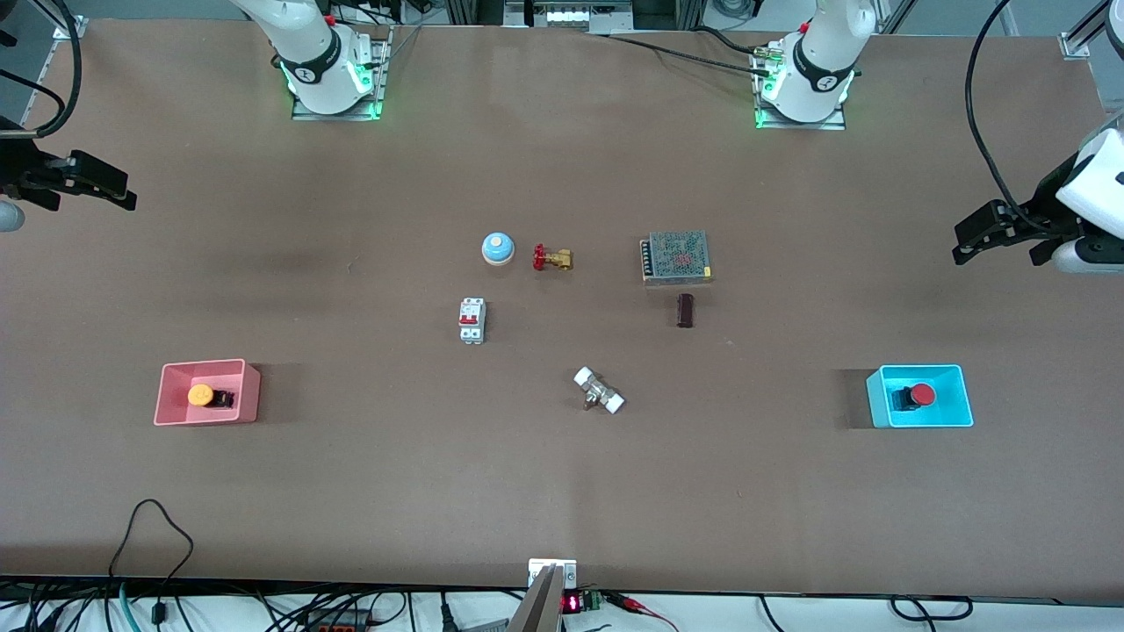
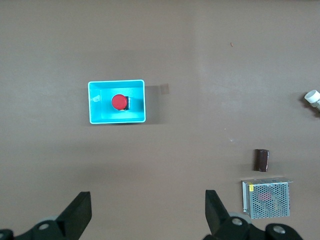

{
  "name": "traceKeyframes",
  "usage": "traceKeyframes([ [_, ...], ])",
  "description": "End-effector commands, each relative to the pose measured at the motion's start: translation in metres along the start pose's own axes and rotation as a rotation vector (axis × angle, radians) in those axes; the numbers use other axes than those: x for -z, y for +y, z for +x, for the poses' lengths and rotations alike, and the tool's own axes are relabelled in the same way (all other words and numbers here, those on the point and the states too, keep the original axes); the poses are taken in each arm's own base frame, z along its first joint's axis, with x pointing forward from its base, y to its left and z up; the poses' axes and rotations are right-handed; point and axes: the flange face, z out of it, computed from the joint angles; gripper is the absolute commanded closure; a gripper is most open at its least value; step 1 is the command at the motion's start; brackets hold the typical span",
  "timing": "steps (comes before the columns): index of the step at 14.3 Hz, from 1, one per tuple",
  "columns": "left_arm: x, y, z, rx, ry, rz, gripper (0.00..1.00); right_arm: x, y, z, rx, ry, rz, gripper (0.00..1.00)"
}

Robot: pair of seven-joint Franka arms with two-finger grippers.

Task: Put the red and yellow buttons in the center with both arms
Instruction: 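Reach the right gripper to the yellow button while the left gripper reaches the red button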

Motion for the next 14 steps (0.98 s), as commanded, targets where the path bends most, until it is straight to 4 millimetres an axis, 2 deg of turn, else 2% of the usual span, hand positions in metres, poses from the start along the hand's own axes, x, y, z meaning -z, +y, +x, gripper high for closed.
traceKeyframes([
  [1, -0.029, -0.01, 0.02, 0.005, -0.006, 0.012, 0.0, -0.029, 0.006, 0.02, -0.049, 0.007, -0.016, 0.0],
  [4, -0.068, -0.033, 0.04, 0.011, -0.001, 0.013, 0.0, -0.089, 0.025, 0.066, -0.079, 0.011, -0.034, 0.0],
  [6, -0.106, -0.051, 0.055, -0.01, -0.001, 0.011, 0.0, -0.129, 0.031, 0.096, -0.074, 0.038, -0.049, 0.0],
  [7, -0.123, -0.058, 0.061, -0.019, 0.005, 0.011, 0.0, -0.141, 0.029, 0.105, -0.066, 0.056, -0.055, 0.0],
  [10, -0.171, -0.078, 0.075, -0.009, 0.024, 0.012, 0.0, -0.202, 0.028, 0.136, -0.046, 0.047, -0.067, 0.0],
  [14, -0.24, -0.082, 0.087, -0.008, 0.029, 0.007, 0.0, -0.267, 0.035, 0.167, 0.05, 0.058, -0.088, 0.0],
])
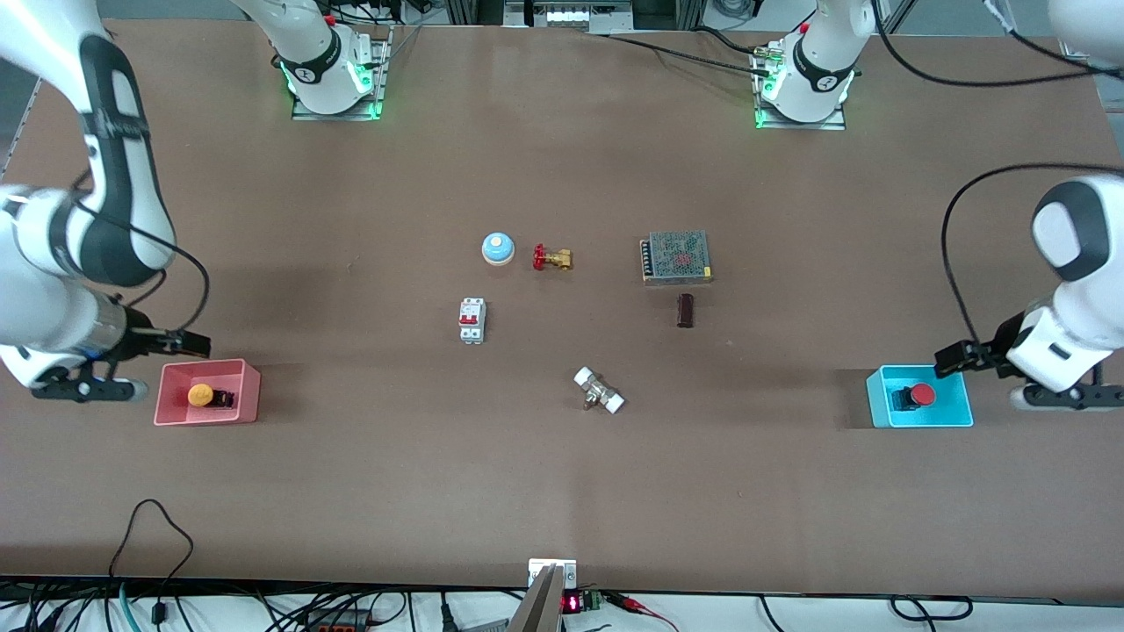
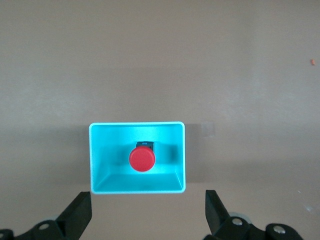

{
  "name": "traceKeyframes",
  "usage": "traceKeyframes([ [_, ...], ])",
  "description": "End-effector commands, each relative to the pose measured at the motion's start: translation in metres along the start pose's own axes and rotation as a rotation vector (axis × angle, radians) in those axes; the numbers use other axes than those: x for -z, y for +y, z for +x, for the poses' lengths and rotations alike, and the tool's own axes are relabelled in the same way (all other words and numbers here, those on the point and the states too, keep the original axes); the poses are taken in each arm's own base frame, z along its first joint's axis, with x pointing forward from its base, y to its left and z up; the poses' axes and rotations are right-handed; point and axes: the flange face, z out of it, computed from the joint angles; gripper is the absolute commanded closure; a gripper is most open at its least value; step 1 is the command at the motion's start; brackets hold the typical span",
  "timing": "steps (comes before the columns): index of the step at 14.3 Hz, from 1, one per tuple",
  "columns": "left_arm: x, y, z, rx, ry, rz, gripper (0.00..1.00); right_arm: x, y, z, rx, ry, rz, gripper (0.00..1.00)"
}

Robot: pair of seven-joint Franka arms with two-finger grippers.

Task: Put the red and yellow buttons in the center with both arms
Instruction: 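Reach the right gripper to the yellow button while the left gripper reaches the red button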

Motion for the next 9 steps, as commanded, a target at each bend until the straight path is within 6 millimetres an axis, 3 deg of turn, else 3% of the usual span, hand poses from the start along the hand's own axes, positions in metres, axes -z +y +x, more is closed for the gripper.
traceKeyframes([
  [1, -0.034, -0.003, 0.009, -0.031, 0.005, 0.01, 0.0, -0.029, 0.002, 0.021, 0.083, 0.027, -0.018, 0.0],
  [5, -0.088, -0.015, 0.009, -0.019, 0.013, 0.009, 0.0, -0.062, 0.003, 0.034, 0.09, 0.069, -0.032, 0.0],
  [9, -0.125, -0.018, 0.004, -0.02, 0.001, 0.01, 0.0, -0.077, 0.015, 0.039, 0.075, 0.064, -0.034, 0.0],
])
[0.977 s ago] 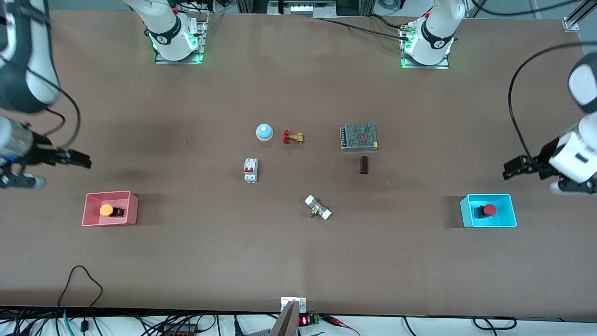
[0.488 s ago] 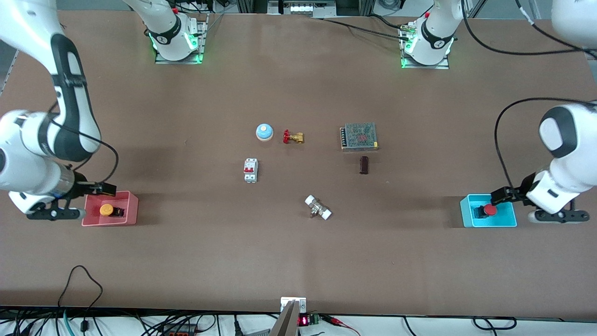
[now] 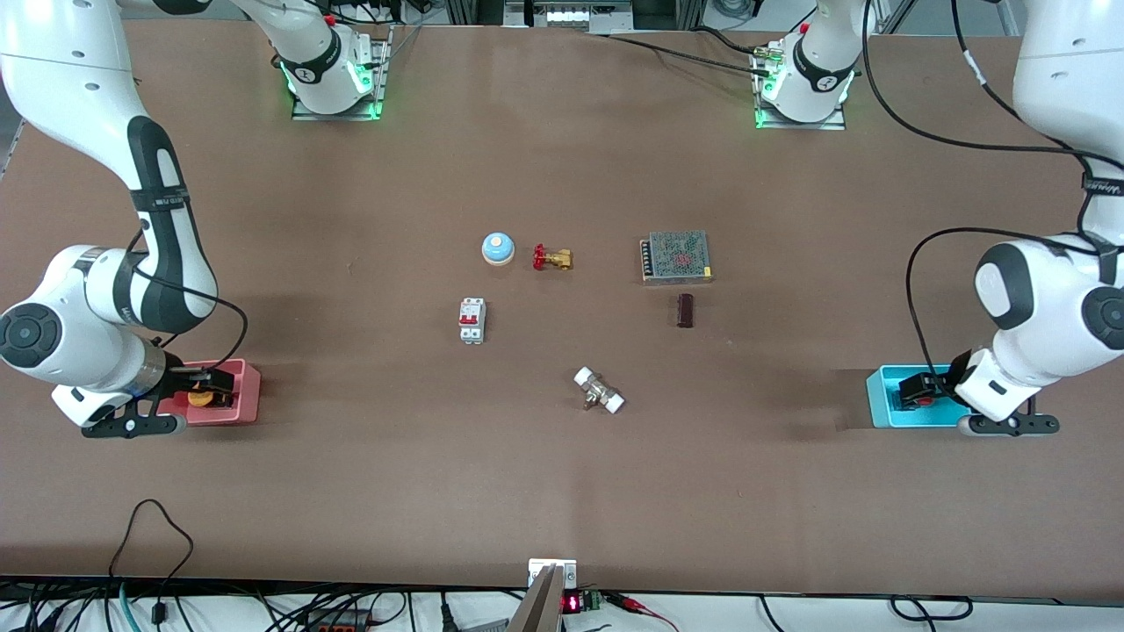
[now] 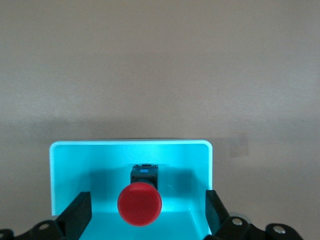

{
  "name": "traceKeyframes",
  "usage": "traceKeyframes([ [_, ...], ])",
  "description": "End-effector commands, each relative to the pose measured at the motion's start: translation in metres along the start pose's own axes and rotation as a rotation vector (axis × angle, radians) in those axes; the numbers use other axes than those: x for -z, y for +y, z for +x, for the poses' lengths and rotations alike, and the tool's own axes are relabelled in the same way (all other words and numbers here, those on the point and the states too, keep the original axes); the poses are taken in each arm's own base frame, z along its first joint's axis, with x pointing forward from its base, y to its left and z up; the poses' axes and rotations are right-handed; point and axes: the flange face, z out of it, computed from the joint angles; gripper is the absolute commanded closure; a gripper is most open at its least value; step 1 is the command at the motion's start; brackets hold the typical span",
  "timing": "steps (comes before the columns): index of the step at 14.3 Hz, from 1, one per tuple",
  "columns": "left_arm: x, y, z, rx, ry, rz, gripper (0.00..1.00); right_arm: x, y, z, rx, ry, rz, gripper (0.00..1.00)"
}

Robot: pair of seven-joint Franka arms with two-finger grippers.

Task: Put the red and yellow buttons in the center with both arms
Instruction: 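Close the right gripper on the yellow button while the left gripper grips the red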

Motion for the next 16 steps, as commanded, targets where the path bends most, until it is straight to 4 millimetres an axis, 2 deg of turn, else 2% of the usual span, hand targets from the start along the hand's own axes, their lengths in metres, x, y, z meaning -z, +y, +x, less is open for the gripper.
traceKeyframes([
  [1, -0.014, -0.006, 0.0, -0.035, 0.002, 0.015, 0.0, -0.009, 0.009, 0.004, 0.013, -0.003, -0.005, 0.0],
  [4, -0.019, -0.008, -0.006, -0.038, -0.013, 0.015, 0.03, -0.019, 0.008, 0.003, 0.038, -0.016, -0.003, 0.0],
  [7, -0.021, -0.013, -0.007, -0.031, -0.019, 0.017, 0.13, -0.029, 0.009, 0.001, 0.033, -0.03, 0.0, 0.0],
  [9, -0.021, -0.013, -0.008, -0.029, -0.025, 0.016, 0.25, -0.033, 0.01, 0.0, 0.029, -0.035, 0.002, 0.0],
  [12, -0.015, -0.012, -0.006, -0.016, -0.017, 0.016, 0.49, -0.033, 0.009, 0.001, 0.029, -0.033, 0.002, 0.01],
  [14, -0.013, -0.012, -0.007, -0.016, -0.026, 0.015, 0.61, -0.035, 0.011, 0.0, 0.027, -0.036, 0.002, 0.1],
  [16, -0.005, -0.012, -0.006, -0.016, -0.028, 0.015, 0.67, -0.039, 0.015, -0.001, 0.021, -0.041, 0.005, 0.27],
])
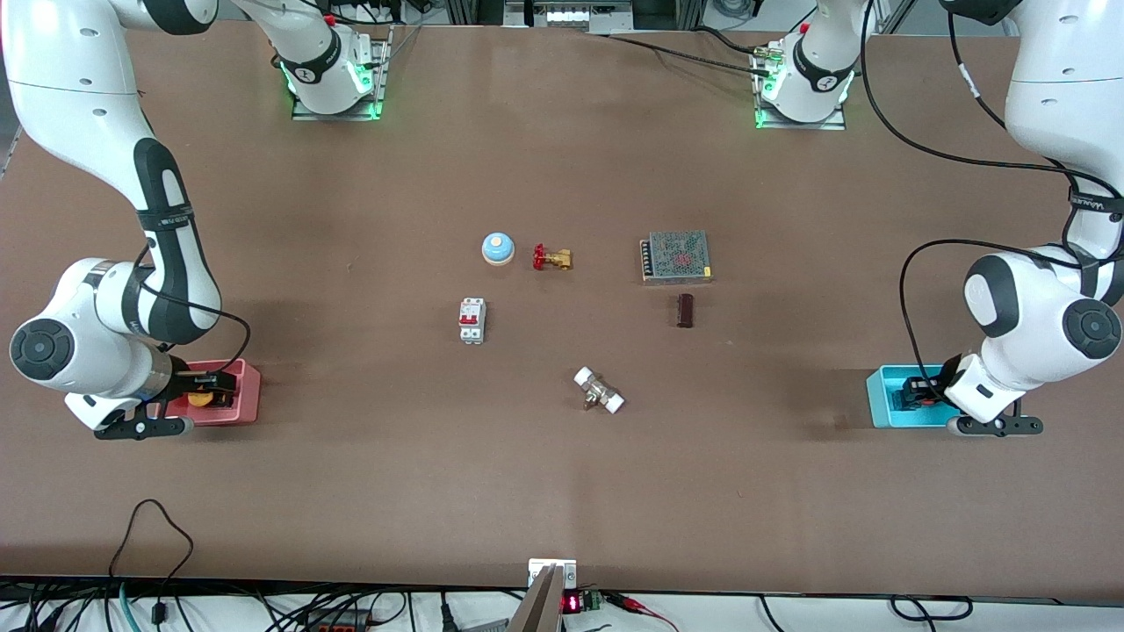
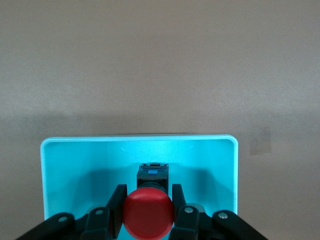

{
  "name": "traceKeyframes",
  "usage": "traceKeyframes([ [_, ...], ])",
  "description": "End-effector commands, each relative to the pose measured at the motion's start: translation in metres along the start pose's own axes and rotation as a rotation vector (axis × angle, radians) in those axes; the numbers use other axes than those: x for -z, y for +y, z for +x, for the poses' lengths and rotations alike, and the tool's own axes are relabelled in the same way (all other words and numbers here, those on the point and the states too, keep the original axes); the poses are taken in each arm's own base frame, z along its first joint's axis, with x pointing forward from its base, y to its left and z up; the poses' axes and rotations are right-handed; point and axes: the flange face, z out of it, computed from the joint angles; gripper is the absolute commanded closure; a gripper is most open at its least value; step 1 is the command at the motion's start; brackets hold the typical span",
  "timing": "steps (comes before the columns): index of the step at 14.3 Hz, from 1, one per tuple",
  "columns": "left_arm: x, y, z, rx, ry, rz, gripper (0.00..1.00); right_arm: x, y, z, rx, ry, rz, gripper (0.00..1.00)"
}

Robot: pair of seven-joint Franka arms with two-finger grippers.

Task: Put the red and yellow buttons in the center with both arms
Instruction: 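Close the right gripper on the yellow button while the left gripper grips the red, then lift both buttons out of the trays and carry them toward the table middle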

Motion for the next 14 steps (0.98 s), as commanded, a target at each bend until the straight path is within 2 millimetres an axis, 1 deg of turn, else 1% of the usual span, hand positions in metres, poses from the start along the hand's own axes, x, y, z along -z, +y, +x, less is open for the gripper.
traceKeyframes([
  [1, 0.025, -0.002, 0.0, -0.009, -0.014, 0.01, 0.69, -0.004, 0.009, 0.004, 0.01, 0.006, 0.002, 0.35],
  [2, 0.035, -0.001, 0.001, -0.01, -0.016, 0.01, 0.69, -0.004, 0.009, 0.004, 0.011, 0.006, 0.002, 0.45],
  [3, 0.046, -0.001, 0.001, -0.01, -0.019, 0.01, 0.7, -0.002, 0.008, 0.005, 0.012, 0.009, 0.002, 0.53],
  [4, 0.058, 0.002, 0.002, -0.013, -0.016, 0.011, 0.7, -0.001, 0.007, 0.005, 0.017, 0.009, 0.002, 0.6],
  [6, 0.076, 0.01, 0.003, -0.02, -0.012, 0.01, 0.7, 0.002, 0.007, 0.006, 0.059, 0.011, 0.0, 0.72],
  [8, 0.091, 0.022, 0.002, 0.006, -0.024, 0.002, 0.7, 0.006, 0.008, 0.006, 0.077, 0.013, 0.002, 0.73],
  [9, 0.1, 0.036, 0.005, 0.011, -0.031, 0.001, 0.7, 0.006, 0.008, 0.006, 0.078, 0.013, 0.003, 0.73],
  [12, 0.107, 0.079, 0.006, 0.053, -0.081, 0.0, 0.7, 0.017, 0.007, 0.006, 0.074, 0.01, 0.012, 0.73],
  [13, 0.11, 0.097, 0.005, 0.077, -0.079, 0.0, 0.7, 0.032, 0.007, 0.002, 0.071, -0.009, 0.023, 0.73],
  [14, 0.108, 0.114, 0.004, 0.099, -0.084, 0.002, 0.7, 0.042, 0.006, -0.003, 0.068, -0.041, 0.035, 0.73],
])
